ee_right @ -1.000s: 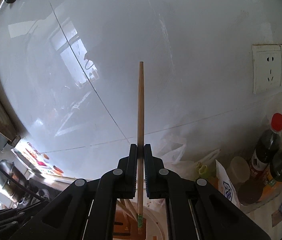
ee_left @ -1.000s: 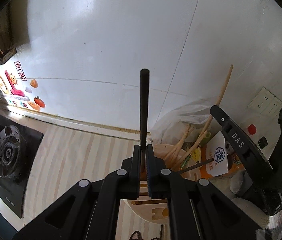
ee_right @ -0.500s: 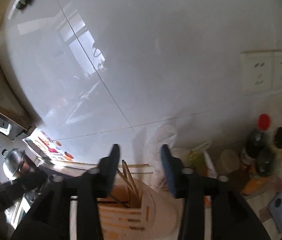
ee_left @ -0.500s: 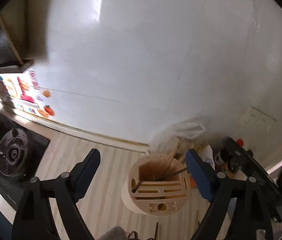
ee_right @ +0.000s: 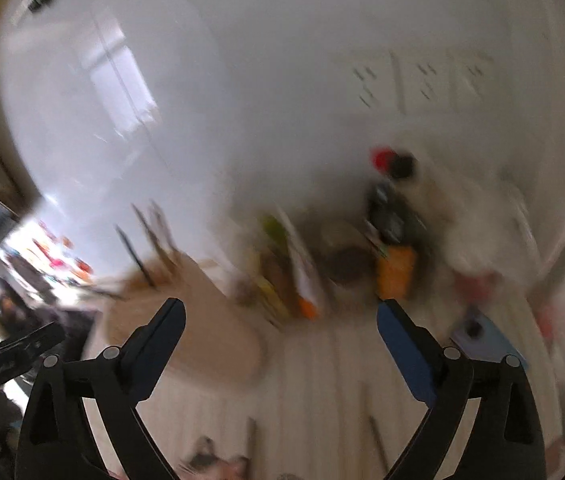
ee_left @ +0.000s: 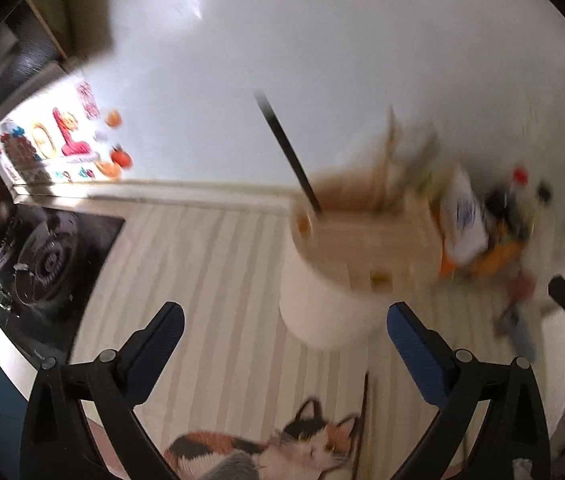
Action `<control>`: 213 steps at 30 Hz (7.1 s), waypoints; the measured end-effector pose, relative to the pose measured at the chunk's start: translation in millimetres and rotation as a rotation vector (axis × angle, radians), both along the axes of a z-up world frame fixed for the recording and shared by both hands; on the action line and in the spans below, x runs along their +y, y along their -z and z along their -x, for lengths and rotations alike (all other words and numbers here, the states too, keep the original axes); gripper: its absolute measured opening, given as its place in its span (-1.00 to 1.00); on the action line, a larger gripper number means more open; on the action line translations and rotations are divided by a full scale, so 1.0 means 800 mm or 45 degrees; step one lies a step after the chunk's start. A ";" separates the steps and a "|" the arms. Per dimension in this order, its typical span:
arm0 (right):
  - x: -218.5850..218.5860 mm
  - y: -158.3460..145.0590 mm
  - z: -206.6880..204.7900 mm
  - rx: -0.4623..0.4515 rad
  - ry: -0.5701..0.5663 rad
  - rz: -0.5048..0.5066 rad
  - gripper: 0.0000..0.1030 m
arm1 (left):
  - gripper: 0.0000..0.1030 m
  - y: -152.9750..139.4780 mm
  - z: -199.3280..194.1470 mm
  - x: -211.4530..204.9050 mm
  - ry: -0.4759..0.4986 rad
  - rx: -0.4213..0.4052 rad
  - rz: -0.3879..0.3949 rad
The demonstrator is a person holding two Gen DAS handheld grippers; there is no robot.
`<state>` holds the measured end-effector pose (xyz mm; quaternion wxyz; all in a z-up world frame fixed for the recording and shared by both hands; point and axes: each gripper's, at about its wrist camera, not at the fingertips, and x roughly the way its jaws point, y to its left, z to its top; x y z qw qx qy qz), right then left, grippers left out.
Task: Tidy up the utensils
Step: 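Move both open tools back down to the remaining chopsticks on the mat, then grasp a wooden chopstick with the right tool while the left grasps a dark one, then lift both chopsticks, carry them over the holder and lower them tip-first inside, then open both tools to release the chopsticks into the holder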
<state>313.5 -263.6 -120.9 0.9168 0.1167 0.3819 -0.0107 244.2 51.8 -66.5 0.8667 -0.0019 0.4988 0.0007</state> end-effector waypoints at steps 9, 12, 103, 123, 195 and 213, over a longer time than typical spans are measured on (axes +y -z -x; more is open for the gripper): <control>-0.046 0.123 0.033 0.414 0.010 0.028 0.25 | 0.91 0.131 0.036 -0.069 0.148 0.326 -0.019; -0.064 0.155 0.046 0.517 0.029 0.026 0.01 | 0.63 0.171 0.044 -0.087 0.199 0.445 0.032; 0.084 0.306 0.007 1.068 -0.321 0.162 -0.86 | -0.92 0.274 0.039 -0.063 0.177 0.652 -0.045; 0.120 0.291 0.058 0.906 -0.221 0.182 -0.87 | -0.94 0.244 0.046 -0.064 0.197 0.604 0.015; 0.135 -0.080 -0.180 -0.394 -0.100 -0.132 -0.87 | -0.95 -0.111 -0.128 -0.009 0.080 -0.154 0.175; 0.146 -0.064 -0.169 -0.480 -0.212 -0.078 -0.87 | 0.09 -0.117 -0.118 0.006 0.025 -0.102 0.207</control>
